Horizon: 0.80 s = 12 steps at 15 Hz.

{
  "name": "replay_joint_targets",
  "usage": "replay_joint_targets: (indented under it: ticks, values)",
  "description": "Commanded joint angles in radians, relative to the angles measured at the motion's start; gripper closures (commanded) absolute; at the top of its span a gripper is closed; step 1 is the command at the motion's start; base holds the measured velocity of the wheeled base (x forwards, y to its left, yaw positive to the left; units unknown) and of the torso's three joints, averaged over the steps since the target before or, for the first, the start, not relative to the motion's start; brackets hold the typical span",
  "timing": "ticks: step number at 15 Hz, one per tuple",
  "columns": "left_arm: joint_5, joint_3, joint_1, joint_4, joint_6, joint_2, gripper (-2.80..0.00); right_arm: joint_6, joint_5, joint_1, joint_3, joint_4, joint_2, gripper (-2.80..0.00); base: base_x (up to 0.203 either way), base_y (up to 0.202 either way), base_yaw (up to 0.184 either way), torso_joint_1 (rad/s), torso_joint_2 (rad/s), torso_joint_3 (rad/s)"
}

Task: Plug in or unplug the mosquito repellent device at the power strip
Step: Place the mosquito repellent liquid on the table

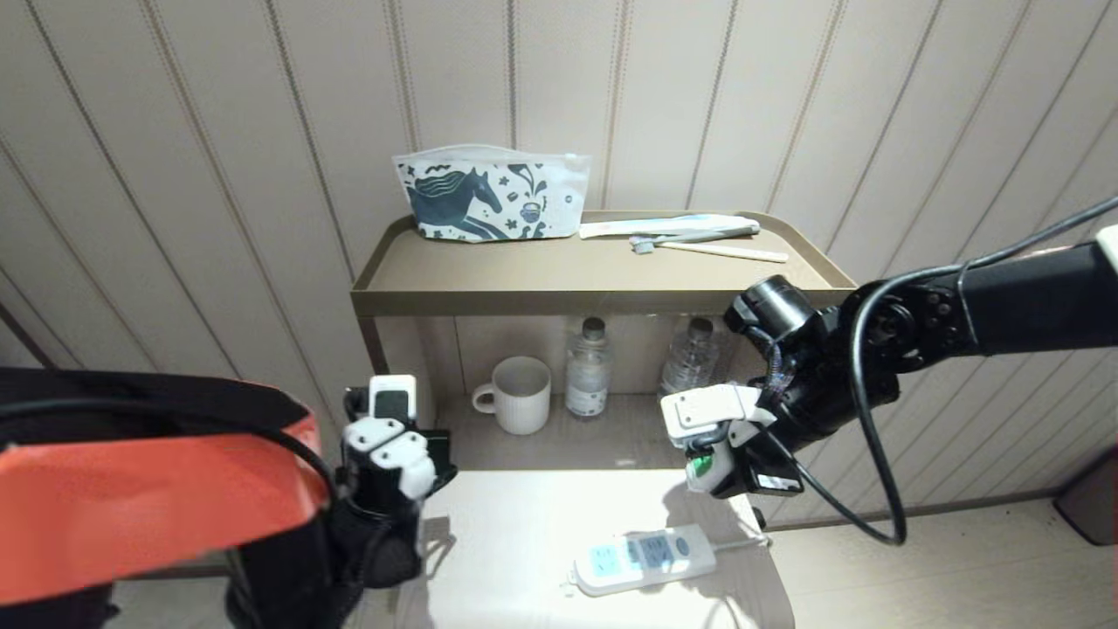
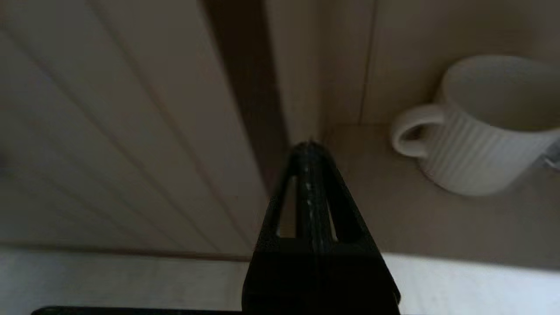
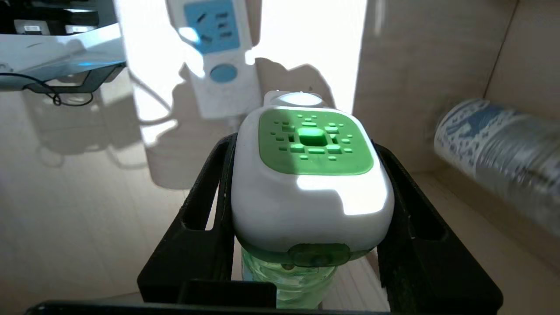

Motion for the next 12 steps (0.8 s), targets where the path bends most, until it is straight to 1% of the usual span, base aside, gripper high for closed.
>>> replay_joint_targets:
  ticks: [1,3,4,5,6,8,10,11,12]
  values:
    - [-0.058,0.106,0.203,-0.044,0.002,-0.15,0.0,-0.007,0.002,-0.012,0.044,-0.003,-0.066,0.0,0.0,0.0,0.0,0.0,0.0,0.0]
    - [-0.143,0.218,0.351,-0.044,0.002,-0.229,0.0,-0.007,0.002,-0.016,0.089,-0.004,-0.126,0.0,0.0,0.0,0.0,0.0,0.0,0.0]
    - [-0.185,0.283,0.402,-0.043,0.002,-0.27,0.0,-0.007,0.002,-0.016,0.114,-0.005,-0.156,0.0,0.0,0.0,0.0,0.0,0.0,0.0]
    - [-0.221,0.339,0.43,-0.043,0.0,-0.303,0.0,-0.007,0.002,-0.016,0.14,-0.005,-0.183,0.0,0.0,0.0,0.0,0.0,0.0,0.0]
    - [-0.249,0.392,0.445,-0.043,-0.002,-0.333,0.0,-0.007,0.002,-0.016,0.161,-0.005,-0.205,0.0,0.0,0.0,0.0,0.0,0.0,0.0]
    - [-0.292,0.5,0.449,-0.043,-0.004,-0.396,0.0,-0.007,0.002,-0.014,0.205,-0.006,-0.25,0.0,0.0,0.0,0.0,0.0,0.0,0.0]
    - [-0.318,0.515,0.453,-0.041,-0.003,-0.509,0.0,-0.006,0.002,-0.015,0.234,-0.006,-0.292,0.0,0.0,0.0,0.0,0.0,0.0,0.0]
    - [-0.323,0.516,0.462,-0.035,0.01,-0.58,0.0,-0.004,0.002,-0.017,0.246,-0.006,-0.314,0.0,0.0,0.0,0.0,0.0,0.0,0.0]
    - [-0.325,0.516,0.474,-0.027,0.036,-0.65,0.0,0.001,0.002,-0.018,0.257,-0.006,-0.337,0.0,0.0,0.0,0.0,0.0,0.0,0.0]
